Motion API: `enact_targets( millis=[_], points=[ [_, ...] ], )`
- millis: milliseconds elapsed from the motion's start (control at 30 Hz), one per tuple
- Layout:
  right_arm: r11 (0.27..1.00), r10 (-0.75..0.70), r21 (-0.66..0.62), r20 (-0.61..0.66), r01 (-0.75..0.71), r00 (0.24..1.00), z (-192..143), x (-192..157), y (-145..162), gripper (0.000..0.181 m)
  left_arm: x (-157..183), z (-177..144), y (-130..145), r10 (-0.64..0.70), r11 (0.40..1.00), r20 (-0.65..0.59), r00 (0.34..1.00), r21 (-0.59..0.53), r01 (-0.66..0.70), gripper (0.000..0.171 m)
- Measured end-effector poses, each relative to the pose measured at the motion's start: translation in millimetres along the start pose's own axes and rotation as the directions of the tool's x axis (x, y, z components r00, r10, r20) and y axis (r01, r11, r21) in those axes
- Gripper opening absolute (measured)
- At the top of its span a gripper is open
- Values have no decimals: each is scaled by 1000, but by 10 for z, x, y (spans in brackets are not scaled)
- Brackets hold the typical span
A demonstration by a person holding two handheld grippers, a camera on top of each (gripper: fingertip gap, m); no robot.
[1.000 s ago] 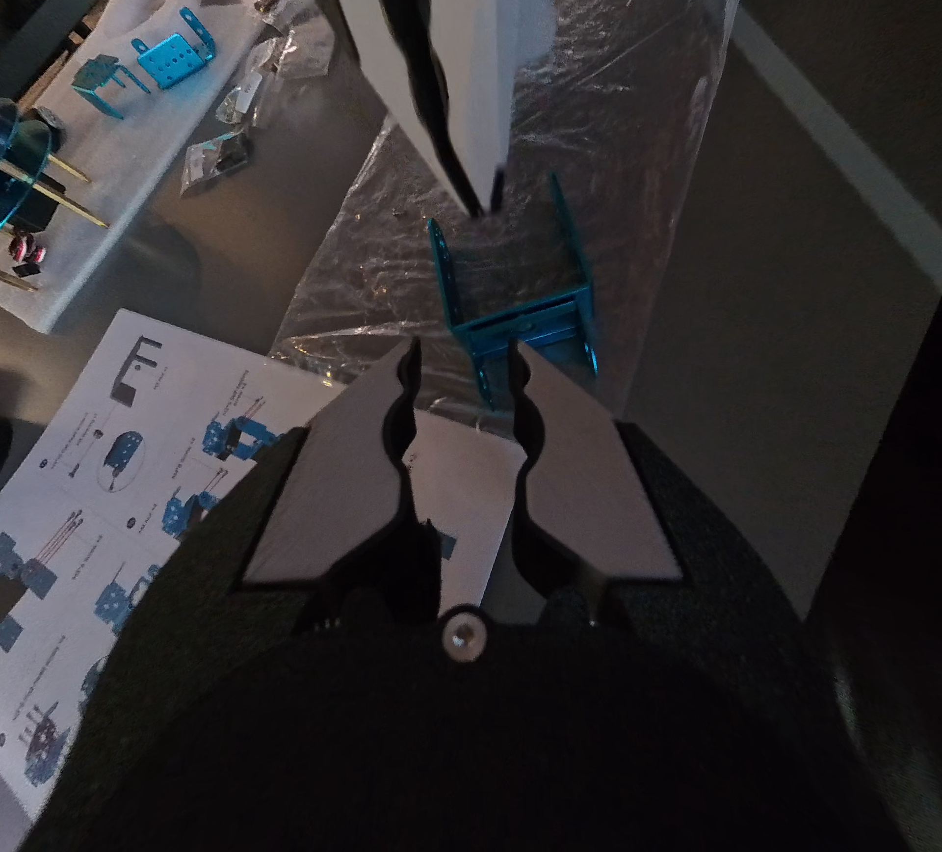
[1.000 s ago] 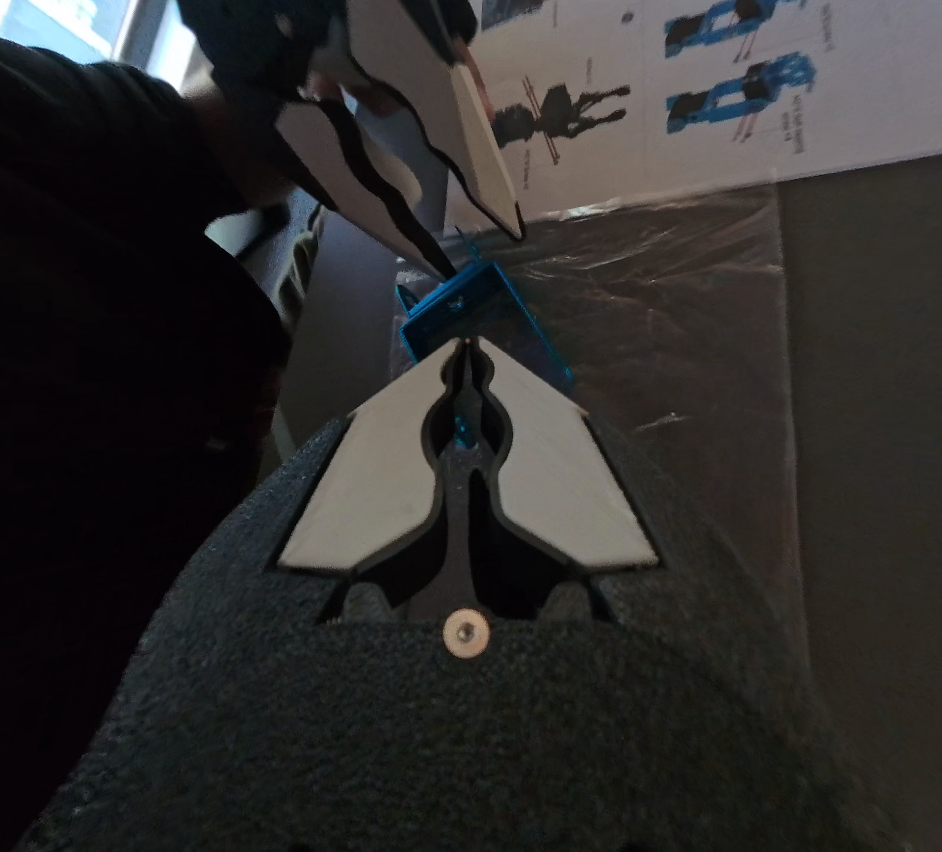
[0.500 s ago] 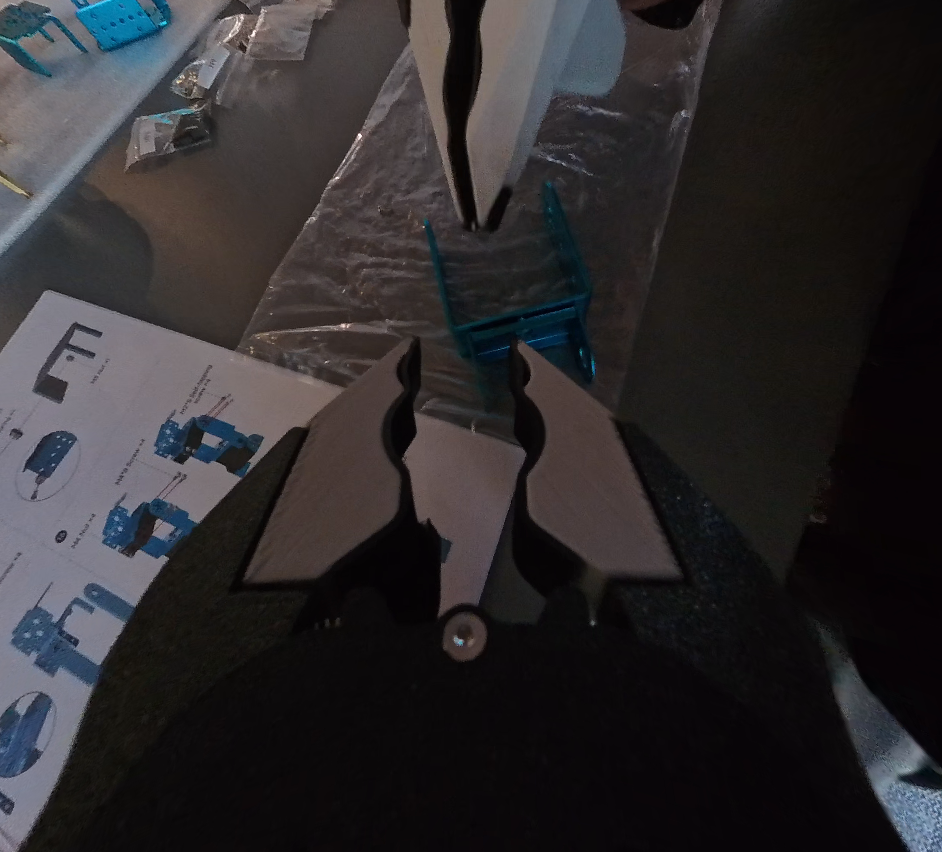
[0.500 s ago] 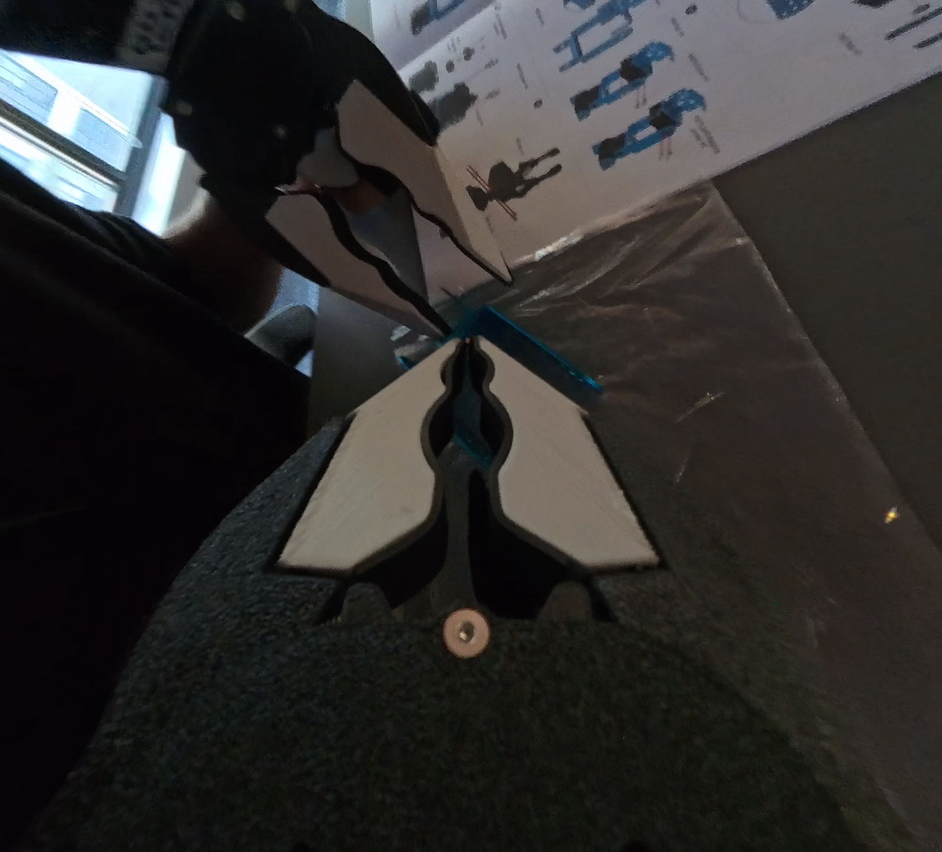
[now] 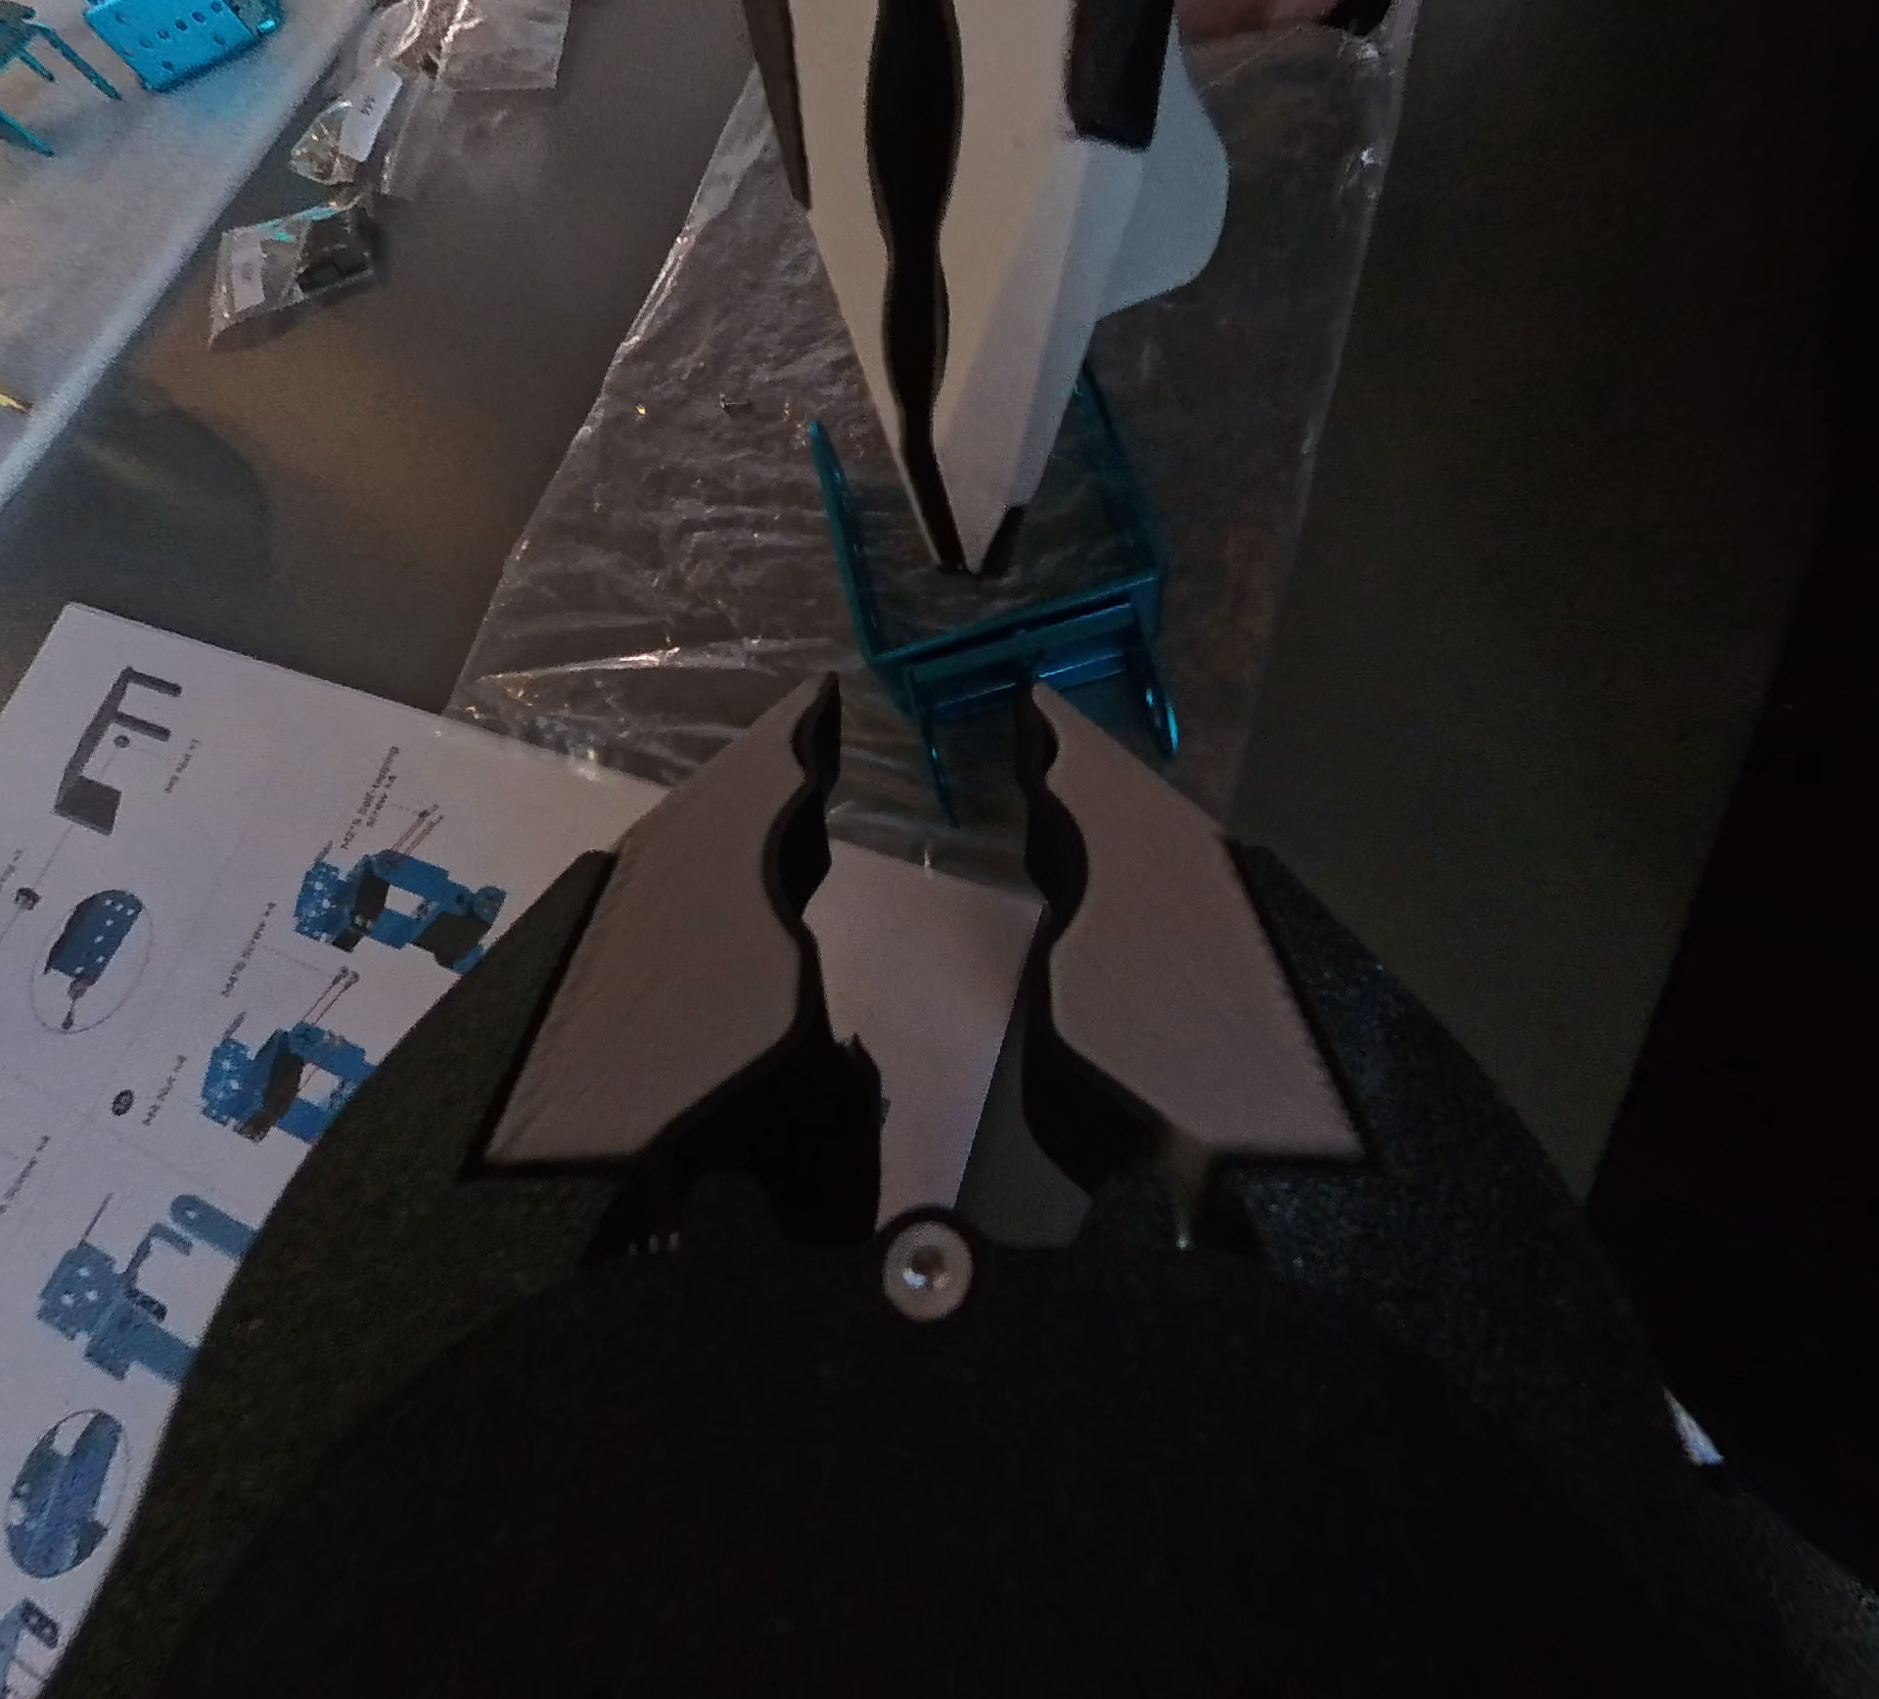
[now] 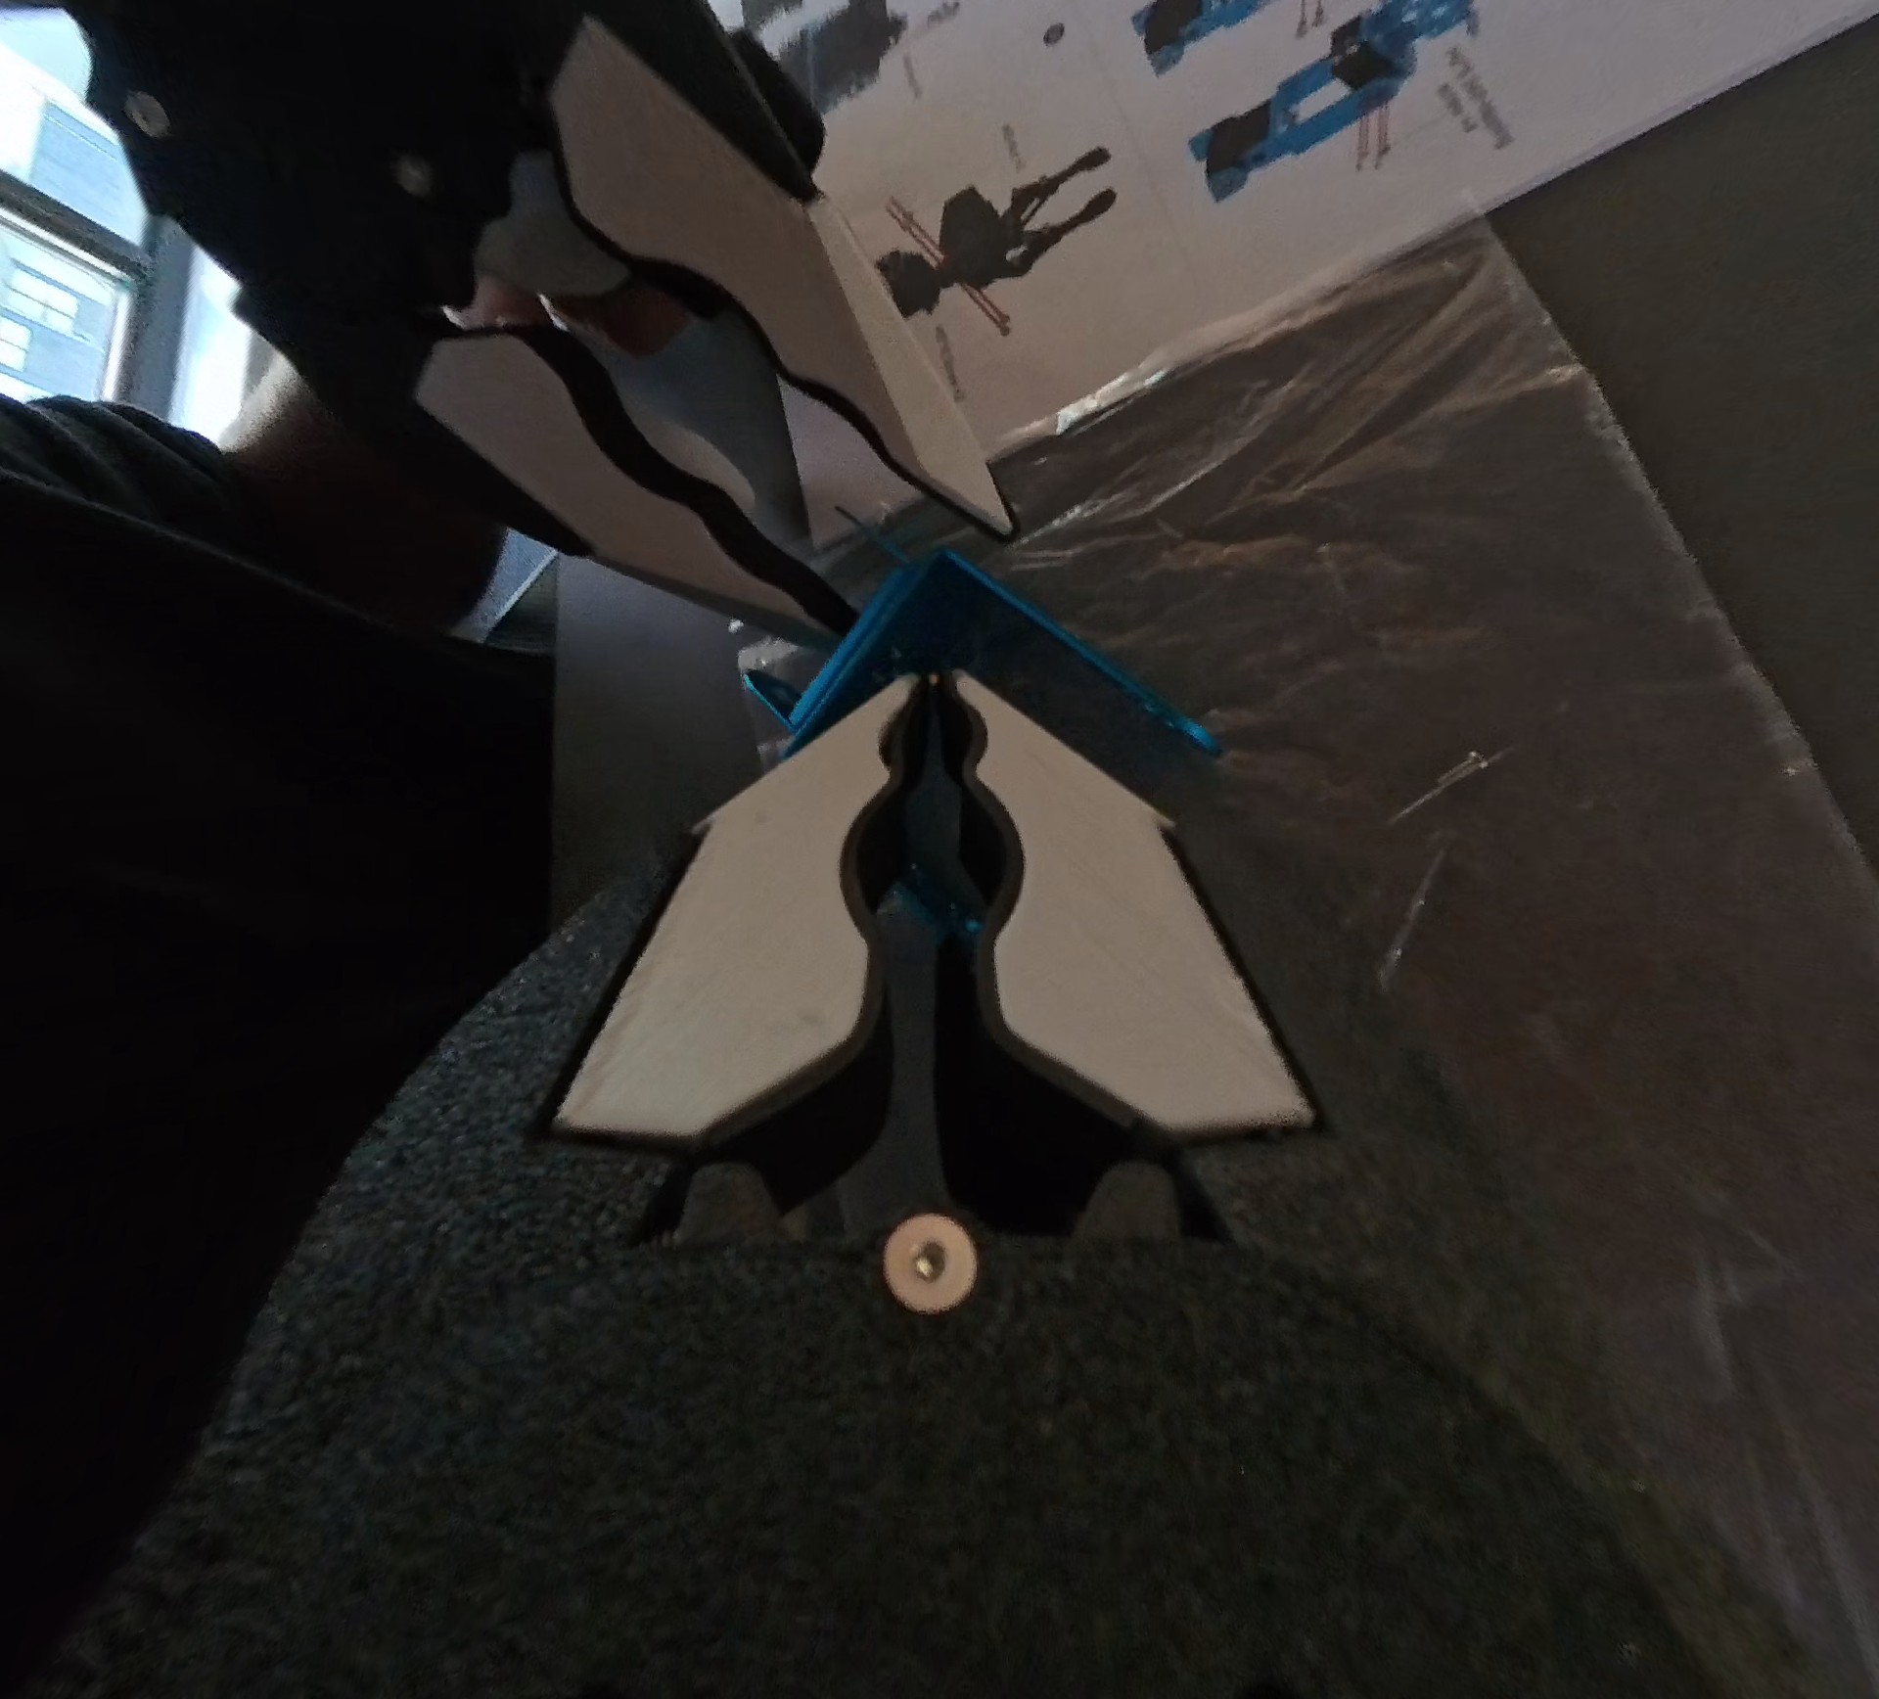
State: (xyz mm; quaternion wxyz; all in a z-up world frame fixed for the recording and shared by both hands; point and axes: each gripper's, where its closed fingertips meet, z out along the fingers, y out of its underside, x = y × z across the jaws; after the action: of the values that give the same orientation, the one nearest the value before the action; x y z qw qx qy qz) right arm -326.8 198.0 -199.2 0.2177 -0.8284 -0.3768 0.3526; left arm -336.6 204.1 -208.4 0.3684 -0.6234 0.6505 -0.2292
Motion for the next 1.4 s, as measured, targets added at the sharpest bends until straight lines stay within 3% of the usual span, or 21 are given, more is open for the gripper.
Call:
enact_targets(
  millis=[867,1167,1267,1400],
  points=[
    [996,83,-51,122,-78,989,78,-54,20,0,19,26,-50,0,1000,-44,999,20,0,26],
    [986,-134,-97,12,134,991,-90,8,96,12,20,25,-52,-5,1000,-49,999,20,6,26],
    [983,-138,-110,63,145,988,-8,-106,85,21,16,24,-49,4,1000,-37,999,18,-4,26],
    [980,-163,-107,73,170,984,86,-176,26,20,13,-17,-19,26,1000,2,1000,11,-26,24]
  ],
)
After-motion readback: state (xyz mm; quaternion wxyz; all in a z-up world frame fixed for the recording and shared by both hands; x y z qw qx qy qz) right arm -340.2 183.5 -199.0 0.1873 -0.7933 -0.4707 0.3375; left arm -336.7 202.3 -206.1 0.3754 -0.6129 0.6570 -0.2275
